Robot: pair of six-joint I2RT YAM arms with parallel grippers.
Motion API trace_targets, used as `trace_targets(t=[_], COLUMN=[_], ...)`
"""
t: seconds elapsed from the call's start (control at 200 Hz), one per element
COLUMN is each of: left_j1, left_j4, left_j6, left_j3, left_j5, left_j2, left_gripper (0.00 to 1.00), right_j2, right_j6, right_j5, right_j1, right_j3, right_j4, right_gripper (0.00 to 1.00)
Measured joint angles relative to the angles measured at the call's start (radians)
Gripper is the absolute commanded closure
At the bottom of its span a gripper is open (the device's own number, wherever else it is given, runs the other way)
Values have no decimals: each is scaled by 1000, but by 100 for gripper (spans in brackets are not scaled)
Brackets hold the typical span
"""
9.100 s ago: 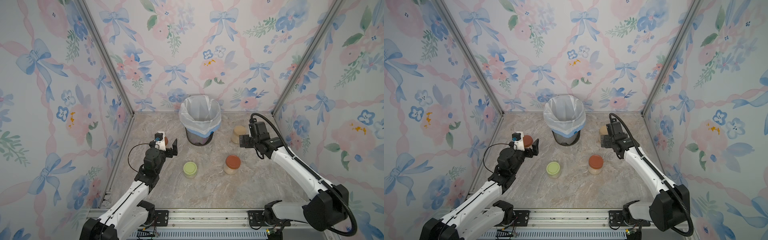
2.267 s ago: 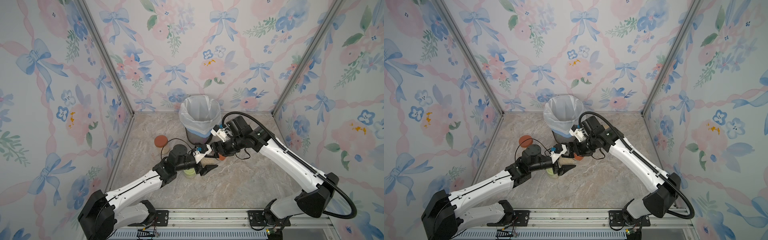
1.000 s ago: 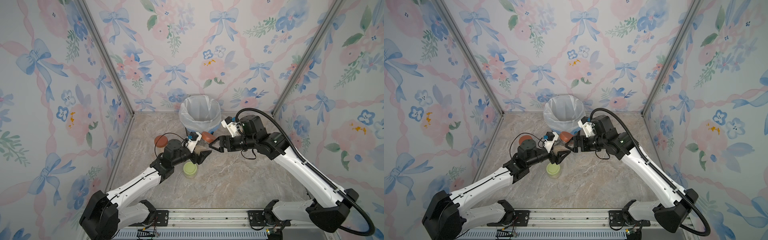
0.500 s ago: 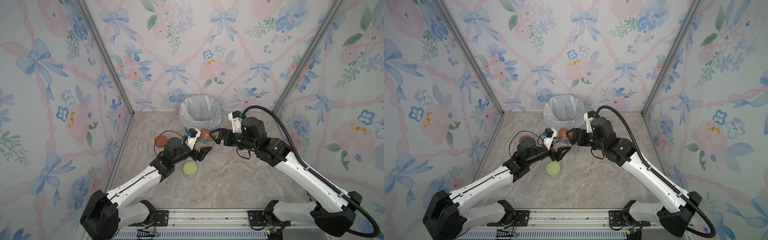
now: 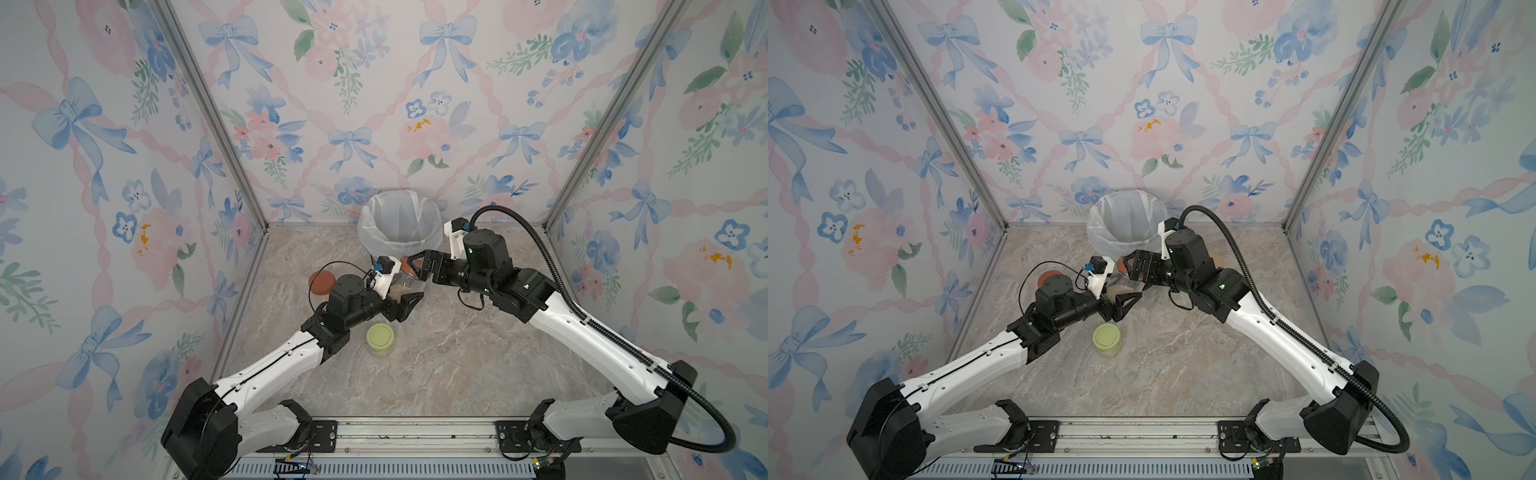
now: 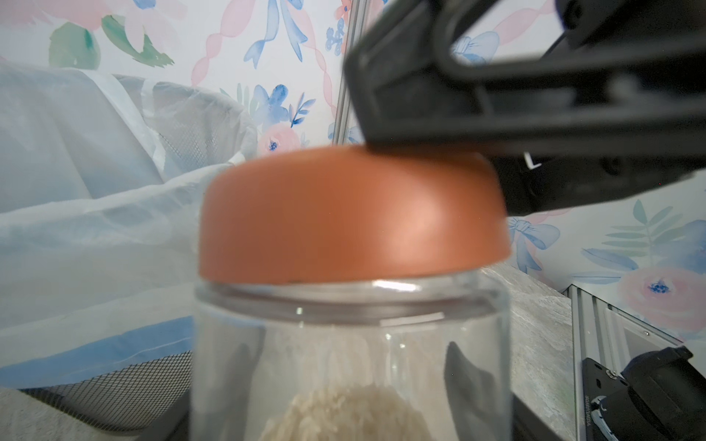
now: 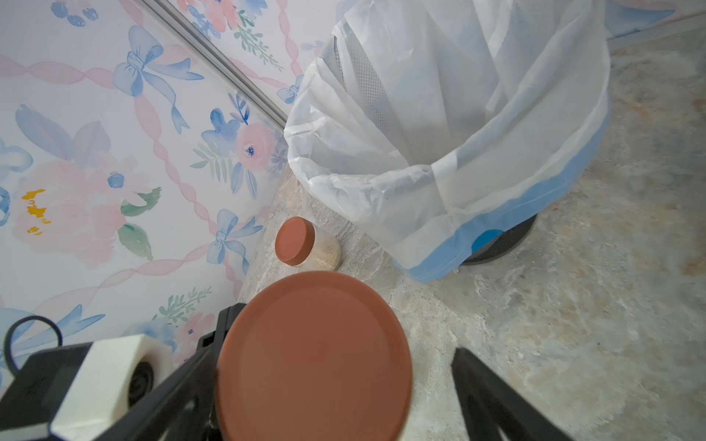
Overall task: Empty moldy rice from jars
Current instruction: Unscrew the lid from the jar.
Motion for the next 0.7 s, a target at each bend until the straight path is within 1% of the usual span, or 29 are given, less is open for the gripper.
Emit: trace_targets(t=[0.365,0.44,0.525,0.605,0.7], left_j1=[0,0,0,0,3], left_j4=[0,0,0,0,0], left_j6=[0,0,-1,-3,-7], left_j3=[6,11,14,17,18], left_j5=[0,0,0,-4,-8], left_j2=[11,17,21,21,21], left_gripper=[100,100,100,100,100], right_j2=[40,42,46,50,55], right_j6=[-2,-3,-9,-8,-14], right_j5=[-12,-15,-23,-21,-22], right_j1=[6,6,6,6,5], right_j3=[2,8,16,16,18], right_j4=[27,27,33,35,37], right_gripper=[3,0,9,20,27])
